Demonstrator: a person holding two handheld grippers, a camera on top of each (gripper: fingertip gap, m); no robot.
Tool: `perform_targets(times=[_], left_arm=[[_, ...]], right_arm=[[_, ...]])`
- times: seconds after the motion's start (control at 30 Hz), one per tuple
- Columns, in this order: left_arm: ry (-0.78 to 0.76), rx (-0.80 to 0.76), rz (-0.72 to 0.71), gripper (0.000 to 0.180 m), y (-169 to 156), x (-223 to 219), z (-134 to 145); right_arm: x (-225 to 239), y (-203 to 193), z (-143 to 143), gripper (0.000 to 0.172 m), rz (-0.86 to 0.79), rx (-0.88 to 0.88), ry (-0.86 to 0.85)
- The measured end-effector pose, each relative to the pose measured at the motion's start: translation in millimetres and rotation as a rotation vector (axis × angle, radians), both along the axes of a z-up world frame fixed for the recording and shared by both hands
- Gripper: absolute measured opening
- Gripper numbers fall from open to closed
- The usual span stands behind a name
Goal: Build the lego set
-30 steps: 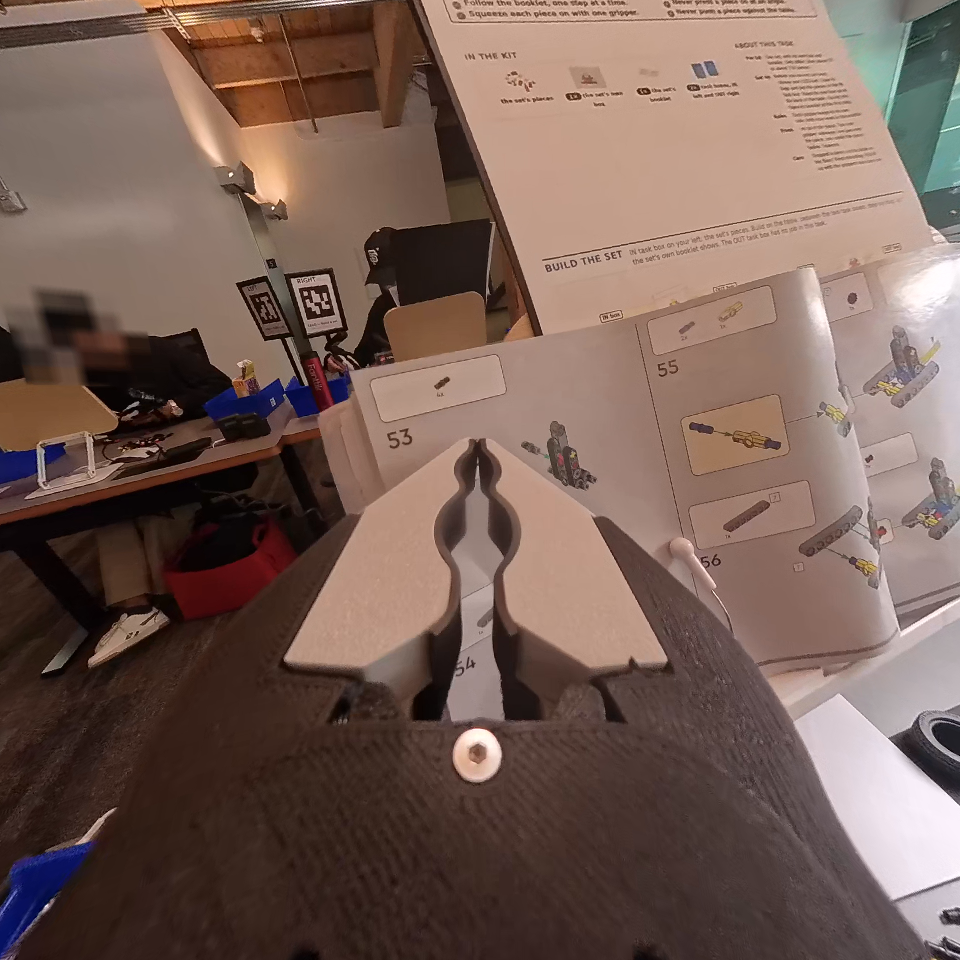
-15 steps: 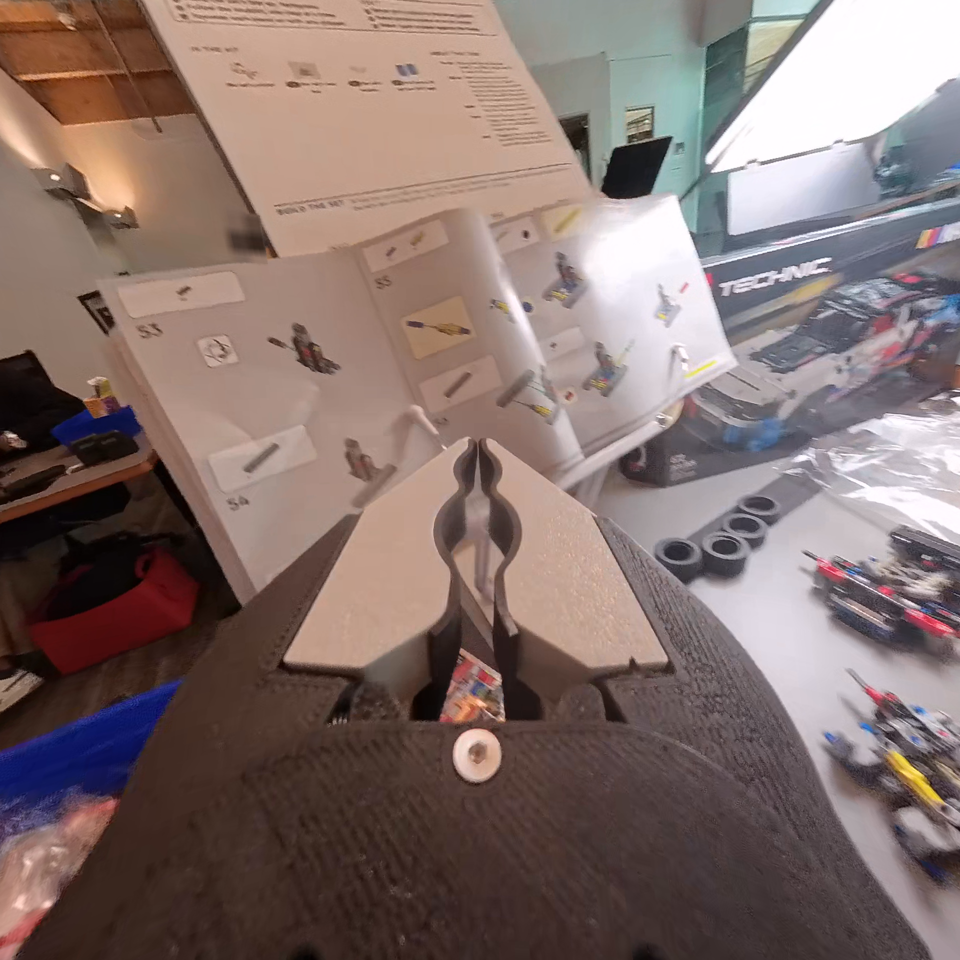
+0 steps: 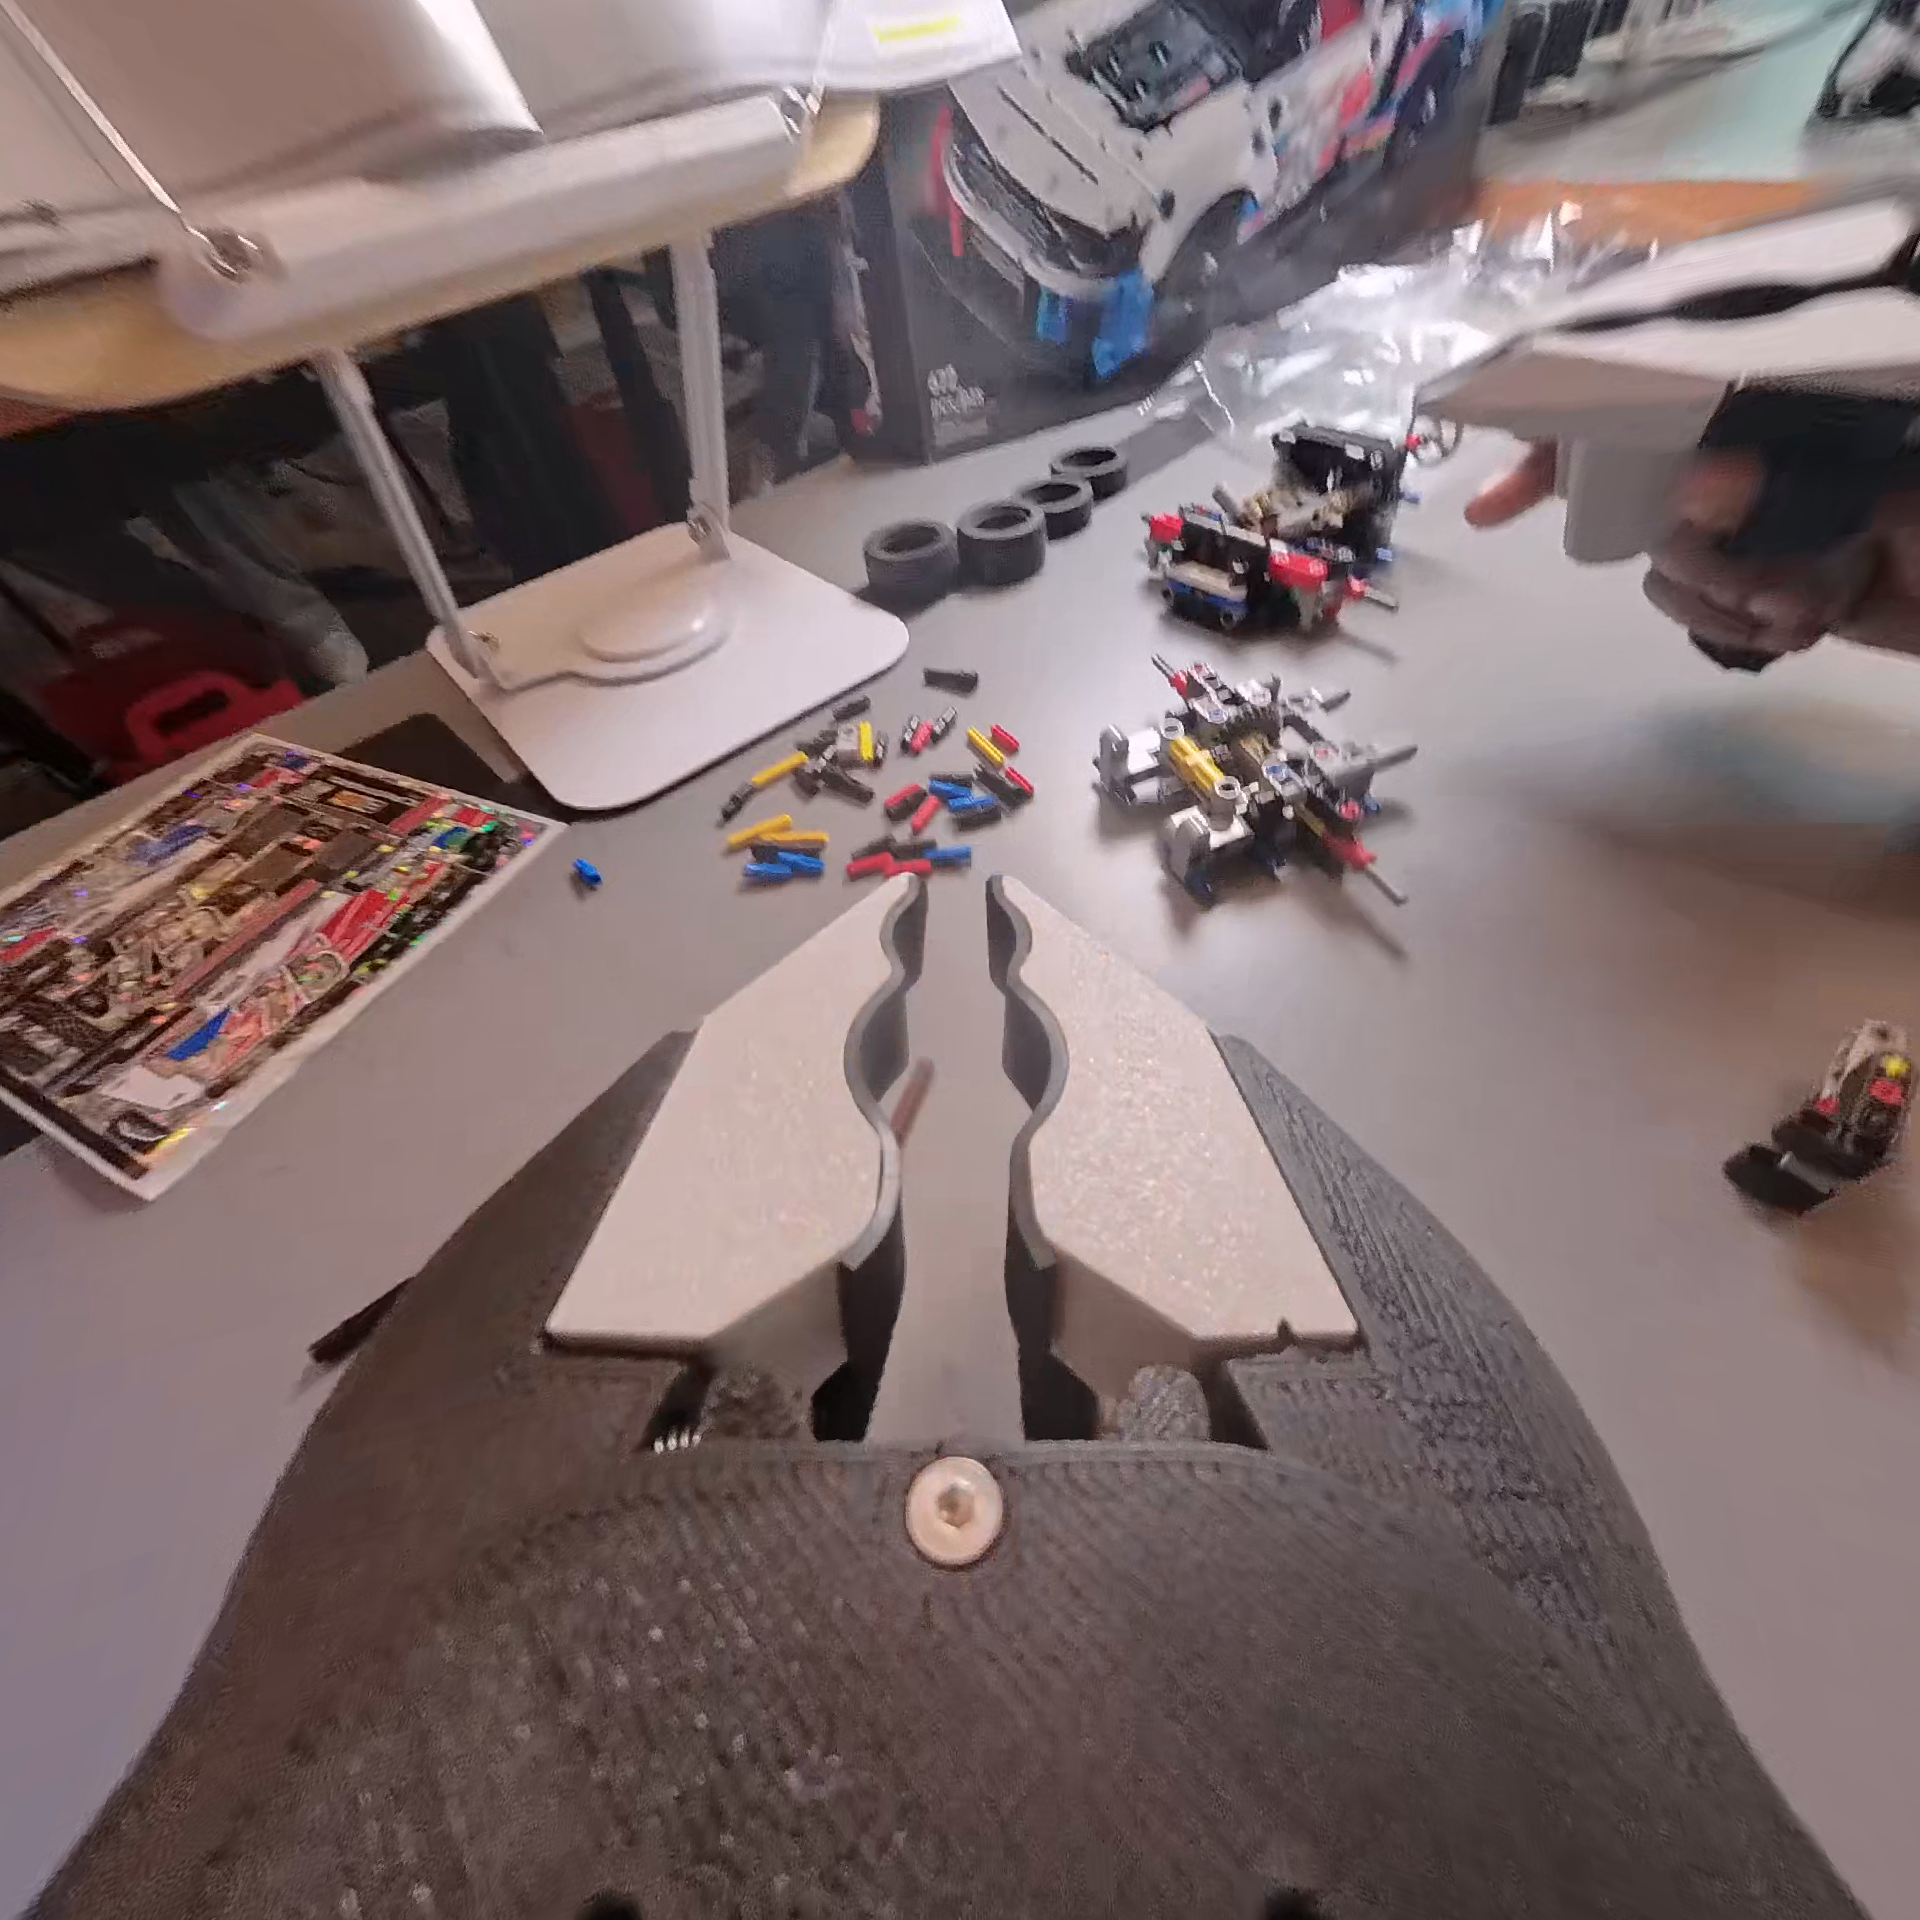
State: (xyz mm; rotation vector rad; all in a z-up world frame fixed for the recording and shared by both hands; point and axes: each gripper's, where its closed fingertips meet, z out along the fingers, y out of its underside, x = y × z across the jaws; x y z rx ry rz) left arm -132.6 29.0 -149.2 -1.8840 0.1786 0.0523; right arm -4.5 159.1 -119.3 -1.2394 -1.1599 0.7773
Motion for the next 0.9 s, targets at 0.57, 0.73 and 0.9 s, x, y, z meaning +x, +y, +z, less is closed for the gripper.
perform_targets(times=[0.57, 0.73, 0.9], left_arm=[[-0.057, -0.044, 0.039, 0.013, 5.5, 25.5, -15.4], [-0.112, -0.007, 0.036, 0.013, -8.5, 16.4, -14.2], [-0.225, 0.035, 0.003, 0.014, -11.1, 11.8, -6.2]], right_arm=[[-77.0, -40.3, -39.7, 0.008, 0.378, 0.021, -0.562], [-119.1, -42.3, -66.5, 0.013, 0.522, 0.097, -0.826], [-147.8, -44.5, -84.6, 0.009, 0.566, 0.056, -0.941]])
